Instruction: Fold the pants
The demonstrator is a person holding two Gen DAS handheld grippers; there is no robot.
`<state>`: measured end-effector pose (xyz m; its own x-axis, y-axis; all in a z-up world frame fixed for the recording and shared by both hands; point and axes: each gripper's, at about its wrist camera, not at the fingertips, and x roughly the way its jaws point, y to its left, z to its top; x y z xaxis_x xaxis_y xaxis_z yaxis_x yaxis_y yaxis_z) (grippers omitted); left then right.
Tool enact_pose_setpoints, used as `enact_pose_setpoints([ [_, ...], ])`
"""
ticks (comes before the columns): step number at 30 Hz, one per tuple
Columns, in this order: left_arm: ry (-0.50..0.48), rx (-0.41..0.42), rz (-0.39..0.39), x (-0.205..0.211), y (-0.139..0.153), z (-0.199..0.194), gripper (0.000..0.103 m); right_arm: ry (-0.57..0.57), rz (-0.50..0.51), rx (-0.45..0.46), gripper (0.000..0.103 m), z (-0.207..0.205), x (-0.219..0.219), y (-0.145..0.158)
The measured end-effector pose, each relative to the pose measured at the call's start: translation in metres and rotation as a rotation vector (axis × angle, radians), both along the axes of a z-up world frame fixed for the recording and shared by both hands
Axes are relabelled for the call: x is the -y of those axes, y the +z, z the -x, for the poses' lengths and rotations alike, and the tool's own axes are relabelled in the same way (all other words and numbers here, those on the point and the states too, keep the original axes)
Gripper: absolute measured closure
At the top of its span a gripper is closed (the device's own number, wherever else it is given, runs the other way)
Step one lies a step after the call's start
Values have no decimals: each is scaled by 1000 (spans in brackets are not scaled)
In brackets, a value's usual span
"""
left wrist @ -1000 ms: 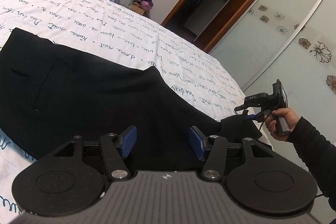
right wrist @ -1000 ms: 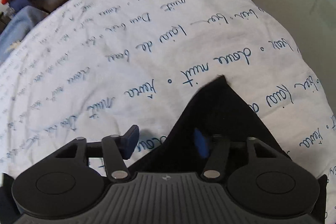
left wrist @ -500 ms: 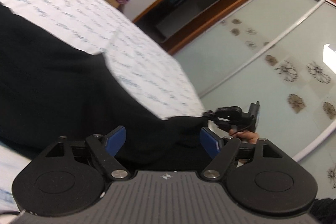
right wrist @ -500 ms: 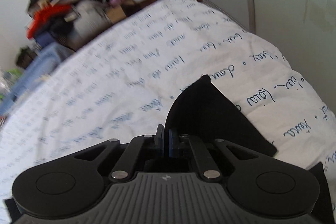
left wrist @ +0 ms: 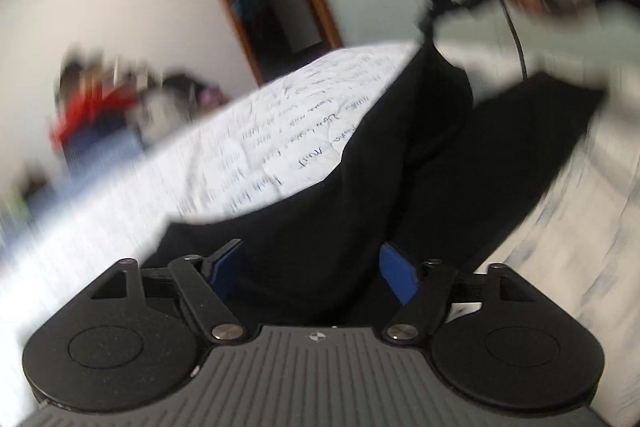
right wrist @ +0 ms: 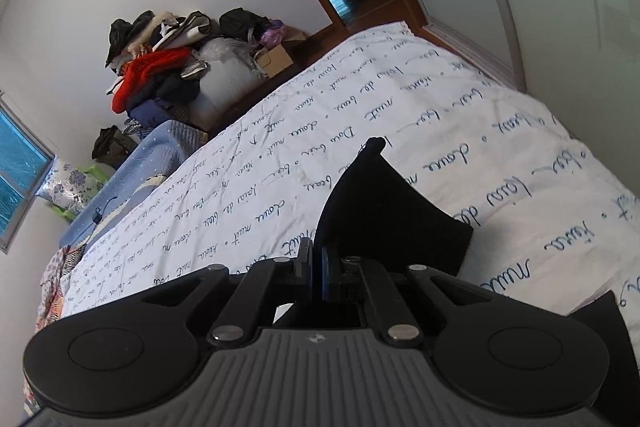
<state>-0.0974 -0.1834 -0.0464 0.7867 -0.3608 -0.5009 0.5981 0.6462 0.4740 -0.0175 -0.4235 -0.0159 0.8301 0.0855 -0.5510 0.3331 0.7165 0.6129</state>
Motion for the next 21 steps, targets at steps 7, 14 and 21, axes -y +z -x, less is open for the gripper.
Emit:
enact_pose_setpoints([
  [7,-59,-36,-187,28,-25,-22,51,-1,-58,22,100,5,8,-15],
  [14,-102,-11,-290,43,-38,-29,43,8,-98,37,100,7,19,-22],
  [21,-143,-94,-275,46,-38,-36,80,-21,-149,38,100,9,29,-36],
])
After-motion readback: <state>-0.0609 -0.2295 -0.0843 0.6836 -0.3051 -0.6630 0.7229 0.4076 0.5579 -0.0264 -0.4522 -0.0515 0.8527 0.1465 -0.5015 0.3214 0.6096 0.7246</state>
